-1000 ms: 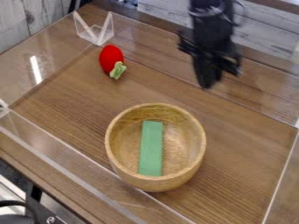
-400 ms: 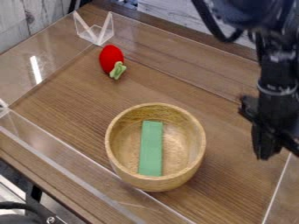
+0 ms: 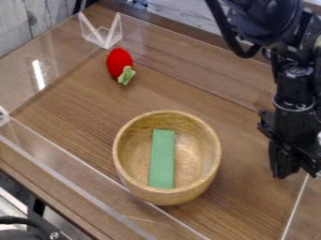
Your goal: Move the red object to the right side of the table
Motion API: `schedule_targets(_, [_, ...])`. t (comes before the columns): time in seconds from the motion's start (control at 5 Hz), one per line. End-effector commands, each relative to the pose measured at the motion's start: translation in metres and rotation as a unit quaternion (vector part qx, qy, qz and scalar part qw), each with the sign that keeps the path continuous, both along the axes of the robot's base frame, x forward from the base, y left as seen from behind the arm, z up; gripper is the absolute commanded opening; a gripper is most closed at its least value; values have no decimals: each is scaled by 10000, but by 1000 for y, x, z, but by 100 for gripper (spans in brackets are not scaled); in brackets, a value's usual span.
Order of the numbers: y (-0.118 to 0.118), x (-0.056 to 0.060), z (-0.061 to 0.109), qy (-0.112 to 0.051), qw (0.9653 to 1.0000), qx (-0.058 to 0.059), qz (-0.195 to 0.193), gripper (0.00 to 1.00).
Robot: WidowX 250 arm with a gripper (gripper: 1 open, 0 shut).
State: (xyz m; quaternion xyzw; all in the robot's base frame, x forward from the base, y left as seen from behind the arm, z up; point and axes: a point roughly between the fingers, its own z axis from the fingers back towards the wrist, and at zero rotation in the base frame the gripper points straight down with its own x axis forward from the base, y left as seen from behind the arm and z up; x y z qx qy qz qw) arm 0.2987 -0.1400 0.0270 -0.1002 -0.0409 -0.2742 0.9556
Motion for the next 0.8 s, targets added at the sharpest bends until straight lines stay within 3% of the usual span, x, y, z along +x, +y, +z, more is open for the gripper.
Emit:
schedule_targets(0.0, [5,5,4,-185,9998,-72,-97,0])
schedule_targets(0.4, [9,13,4,-138,9999,-61,22,0])
schedule_targets(0.6, [11,18,4,-114,9997,-56,207,100])
